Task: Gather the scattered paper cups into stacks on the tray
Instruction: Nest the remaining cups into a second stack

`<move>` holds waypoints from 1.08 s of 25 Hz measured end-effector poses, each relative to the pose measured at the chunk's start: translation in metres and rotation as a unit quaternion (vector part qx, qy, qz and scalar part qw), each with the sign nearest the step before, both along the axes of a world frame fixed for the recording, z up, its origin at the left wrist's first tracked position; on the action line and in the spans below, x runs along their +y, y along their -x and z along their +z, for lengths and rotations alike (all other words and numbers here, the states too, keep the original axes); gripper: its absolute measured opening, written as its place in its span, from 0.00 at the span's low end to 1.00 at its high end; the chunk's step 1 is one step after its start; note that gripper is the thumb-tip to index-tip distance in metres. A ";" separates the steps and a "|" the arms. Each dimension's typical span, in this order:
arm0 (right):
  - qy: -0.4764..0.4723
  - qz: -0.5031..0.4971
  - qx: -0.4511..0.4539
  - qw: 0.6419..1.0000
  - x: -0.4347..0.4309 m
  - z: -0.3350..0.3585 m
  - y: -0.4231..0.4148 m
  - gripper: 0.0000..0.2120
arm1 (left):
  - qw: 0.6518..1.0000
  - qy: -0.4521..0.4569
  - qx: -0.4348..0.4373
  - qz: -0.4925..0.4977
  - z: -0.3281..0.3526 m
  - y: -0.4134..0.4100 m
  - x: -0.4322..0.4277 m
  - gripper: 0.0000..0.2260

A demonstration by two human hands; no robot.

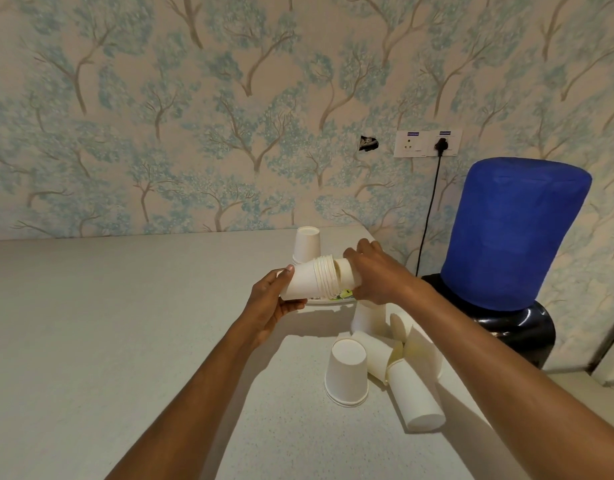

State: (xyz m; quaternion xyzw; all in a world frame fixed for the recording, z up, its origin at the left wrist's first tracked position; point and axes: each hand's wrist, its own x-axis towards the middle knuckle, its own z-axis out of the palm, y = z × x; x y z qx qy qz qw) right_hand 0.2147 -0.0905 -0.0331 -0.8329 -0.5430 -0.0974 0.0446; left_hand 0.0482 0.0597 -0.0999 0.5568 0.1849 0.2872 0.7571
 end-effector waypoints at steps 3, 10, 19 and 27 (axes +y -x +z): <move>-0.012 0.025 0.056 0.998 0.009 -0.002 0.003 0.40 | 1.000 -0.010 0.008 0.009 -0.004 -0.006 0.002 0.13; -0.201 0.092 0.525 0.822 0.016 0.002 0.006 0.37 | 0.999 0.043 -0.009 -0.016 -0.019 -0.016 0.008 0.16; -0.055 -0.114 0.408 0.904 -0.023 -0.014 -0.045 0.23 | 0.995 0.096 -0.032 -0.002 -0.031 -0.008 0.016 0.18; 0.022 -0.093 0.403 0.910 -0.030 -0.042 -0.046 0.19 | 0.996 0.082 -0.024 0.003 -0.020 0.002 0.006 0.17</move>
